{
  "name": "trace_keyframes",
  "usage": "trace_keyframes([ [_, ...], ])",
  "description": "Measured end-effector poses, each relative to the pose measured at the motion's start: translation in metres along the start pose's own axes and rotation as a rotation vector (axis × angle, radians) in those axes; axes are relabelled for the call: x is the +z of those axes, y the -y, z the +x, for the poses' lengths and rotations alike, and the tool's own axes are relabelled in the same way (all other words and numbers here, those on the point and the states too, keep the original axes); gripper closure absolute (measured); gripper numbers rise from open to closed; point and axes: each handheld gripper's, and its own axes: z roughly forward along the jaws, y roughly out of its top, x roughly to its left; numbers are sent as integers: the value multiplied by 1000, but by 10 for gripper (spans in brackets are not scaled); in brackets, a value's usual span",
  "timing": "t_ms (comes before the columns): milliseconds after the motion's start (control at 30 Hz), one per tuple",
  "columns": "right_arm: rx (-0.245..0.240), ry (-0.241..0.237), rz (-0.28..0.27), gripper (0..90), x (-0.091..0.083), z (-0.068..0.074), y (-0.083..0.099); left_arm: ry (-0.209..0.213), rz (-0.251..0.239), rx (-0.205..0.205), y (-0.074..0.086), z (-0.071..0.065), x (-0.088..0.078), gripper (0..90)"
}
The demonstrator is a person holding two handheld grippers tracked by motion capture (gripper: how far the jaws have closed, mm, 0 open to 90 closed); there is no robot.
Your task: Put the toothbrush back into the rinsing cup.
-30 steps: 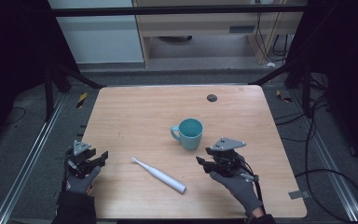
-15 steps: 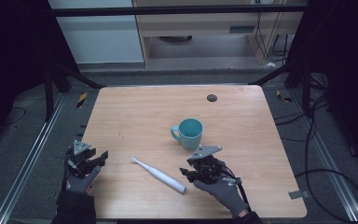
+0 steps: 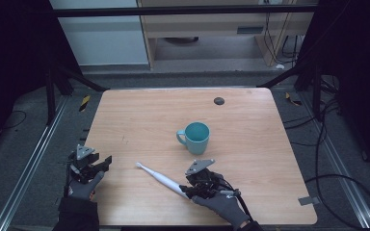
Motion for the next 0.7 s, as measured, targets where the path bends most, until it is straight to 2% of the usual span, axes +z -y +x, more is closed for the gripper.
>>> trace_keyframes([
  [333,-14,-18,42,571,12,6,2,2,8,1,0,0,1,450],
  [500,-19,-12,62,576,15,7,3,4,11,2,0,0,1,450],
  [700,-30,-15,105,611,23,7,5,3,12,-1,1,1,1,450],
])
